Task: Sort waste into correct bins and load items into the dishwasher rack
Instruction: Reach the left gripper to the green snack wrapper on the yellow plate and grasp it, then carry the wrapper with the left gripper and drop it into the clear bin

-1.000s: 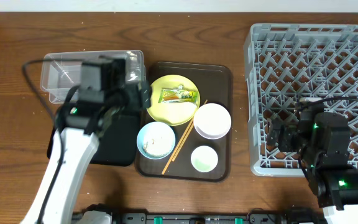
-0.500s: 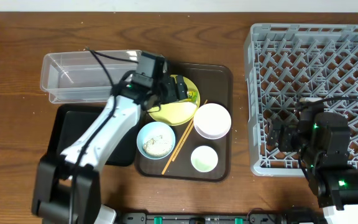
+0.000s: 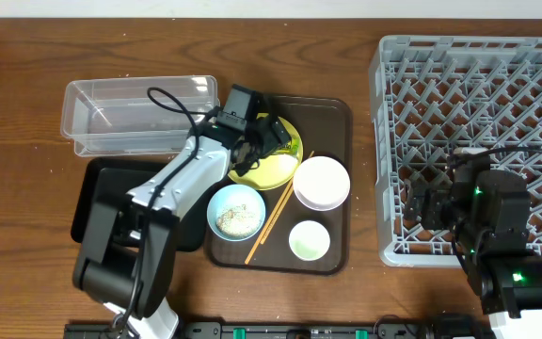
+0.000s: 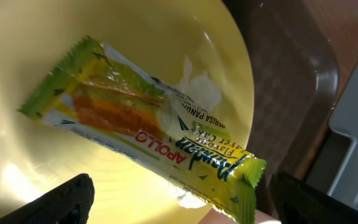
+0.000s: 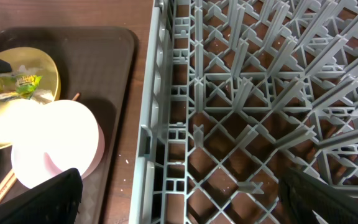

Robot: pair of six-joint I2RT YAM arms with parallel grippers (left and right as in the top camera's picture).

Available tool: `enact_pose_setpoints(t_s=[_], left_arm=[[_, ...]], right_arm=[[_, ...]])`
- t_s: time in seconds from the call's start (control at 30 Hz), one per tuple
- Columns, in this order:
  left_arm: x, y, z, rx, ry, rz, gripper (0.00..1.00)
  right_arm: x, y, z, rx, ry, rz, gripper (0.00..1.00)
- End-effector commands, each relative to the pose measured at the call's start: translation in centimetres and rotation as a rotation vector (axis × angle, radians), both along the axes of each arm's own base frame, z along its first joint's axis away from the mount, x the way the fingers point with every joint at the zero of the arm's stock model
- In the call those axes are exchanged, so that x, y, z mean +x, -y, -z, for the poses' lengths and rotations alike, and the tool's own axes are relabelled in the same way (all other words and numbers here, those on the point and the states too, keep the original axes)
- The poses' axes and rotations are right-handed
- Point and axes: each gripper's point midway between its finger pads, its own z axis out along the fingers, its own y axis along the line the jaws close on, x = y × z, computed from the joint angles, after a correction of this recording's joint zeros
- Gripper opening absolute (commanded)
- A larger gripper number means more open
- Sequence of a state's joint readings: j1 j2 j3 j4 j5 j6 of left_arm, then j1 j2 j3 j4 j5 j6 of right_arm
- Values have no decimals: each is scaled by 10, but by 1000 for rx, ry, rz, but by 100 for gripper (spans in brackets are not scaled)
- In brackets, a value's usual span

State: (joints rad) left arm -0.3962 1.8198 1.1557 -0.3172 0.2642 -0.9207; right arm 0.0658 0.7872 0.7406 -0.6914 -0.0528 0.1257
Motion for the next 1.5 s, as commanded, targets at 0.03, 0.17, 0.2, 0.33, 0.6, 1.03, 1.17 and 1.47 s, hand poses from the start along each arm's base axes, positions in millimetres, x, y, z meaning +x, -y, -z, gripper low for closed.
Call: enact_pose_setpoints(t_s=[0.03, 0.17, 0.2, 0.33, 0.6, 1.03, 1.17, 1.47], left_arm=[[0, 10, 10, -45, -60, -82, 92], [-3, 13, 20, -67, -111, -147, 90], [-3, 14, 22, -69, -117, -152, 89], [-1, 20, 28, -72, -113, -144, 83], [1, 21, 28, -72, -96, -127, 43], [-15, 12, 21, 6, -89, 0, 6], [-10, 9, -2, 30, 2, 86, 6], [7, -40, -89, 291, 339, 204, 6]], right_arm=[[3, 1, -12, 11, 28, 9, 99], [2, 1, -12, 11, 26, 8, 99], [2, 1, -12, 11, 26, 8, 99], [2, 1, -12, 11, 26, 8, 99], [2, 1, -12, 11, 26, 8, 99], [2, 1, -12, 10, 26, 9, 99], [2, 1, -12, 10, 26, 9, 99], [2, 1, -11, 10, 26, 9, 99]])
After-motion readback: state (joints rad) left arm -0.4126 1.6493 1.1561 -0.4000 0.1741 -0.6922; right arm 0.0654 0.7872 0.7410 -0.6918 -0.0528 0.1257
